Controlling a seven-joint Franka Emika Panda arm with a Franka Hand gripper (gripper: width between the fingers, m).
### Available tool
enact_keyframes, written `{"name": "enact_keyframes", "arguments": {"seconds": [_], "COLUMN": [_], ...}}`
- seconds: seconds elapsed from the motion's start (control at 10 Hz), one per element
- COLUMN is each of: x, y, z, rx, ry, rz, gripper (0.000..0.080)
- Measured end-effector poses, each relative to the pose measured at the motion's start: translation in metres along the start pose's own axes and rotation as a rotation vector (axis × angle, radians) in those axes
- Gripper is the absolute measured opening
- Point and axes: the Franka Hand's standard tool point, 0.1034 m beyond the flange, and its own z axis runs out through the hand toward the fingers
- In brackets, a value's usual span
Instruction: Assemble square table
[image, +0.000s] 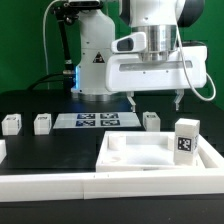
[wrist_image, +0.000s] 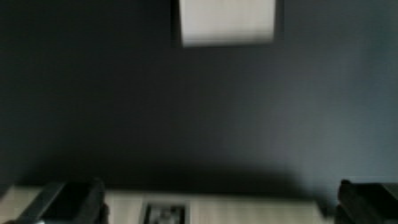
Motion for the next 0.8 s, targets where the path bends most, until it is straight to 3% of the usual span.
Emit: {"name": "enact_keyframes", "arguments": {"seconds": [0.3,0.8], "x": [-0.024,-0.032], "y": [-0.004,-0.003], "z": [0.005,0.008], "rx": [-0.006,-0.01], "ry": [-0.02,-0.035], "rz": [-0.028,-0.033], "gripper": [0.0649,0.0649]}}
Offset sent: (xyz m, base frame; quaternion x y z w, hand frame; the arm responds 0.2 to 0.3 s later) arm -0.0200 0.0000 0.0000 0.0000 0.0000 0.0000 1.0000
